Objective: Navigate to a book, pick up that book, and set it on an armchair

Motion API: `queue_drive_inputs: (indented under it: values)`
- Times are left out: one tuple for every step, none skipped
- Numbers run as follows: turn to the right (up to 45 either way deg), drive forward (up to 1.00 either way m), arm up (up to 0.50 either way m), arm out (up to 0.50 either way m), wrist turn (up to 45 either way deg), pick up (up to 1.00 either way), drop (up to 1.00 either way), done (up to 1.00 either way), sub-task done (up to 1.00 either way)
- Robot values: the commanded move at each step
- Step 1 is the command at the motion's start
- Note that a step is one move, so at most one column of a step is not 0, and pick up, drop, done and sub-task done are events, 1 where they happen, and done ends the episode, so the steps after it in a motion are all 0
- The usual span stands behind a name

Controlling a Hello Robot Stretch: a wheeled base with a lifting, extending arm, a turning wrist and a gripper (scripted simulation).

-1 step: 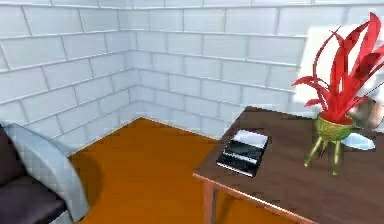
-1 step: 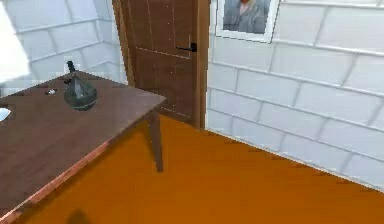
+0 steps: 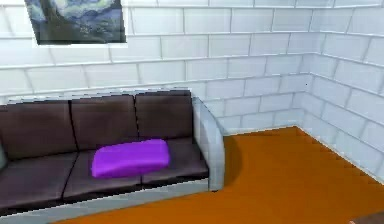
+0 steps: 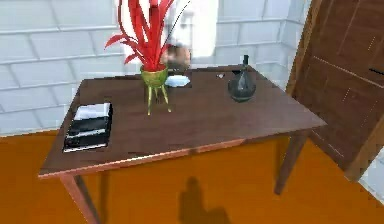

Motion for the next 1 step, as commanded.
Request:
queue_drive_inputs:
  values:
    - [-45.0, 0.0, 0.0, 0.0, 0.0, 0.0, 0.0, 0.0, 0.0]
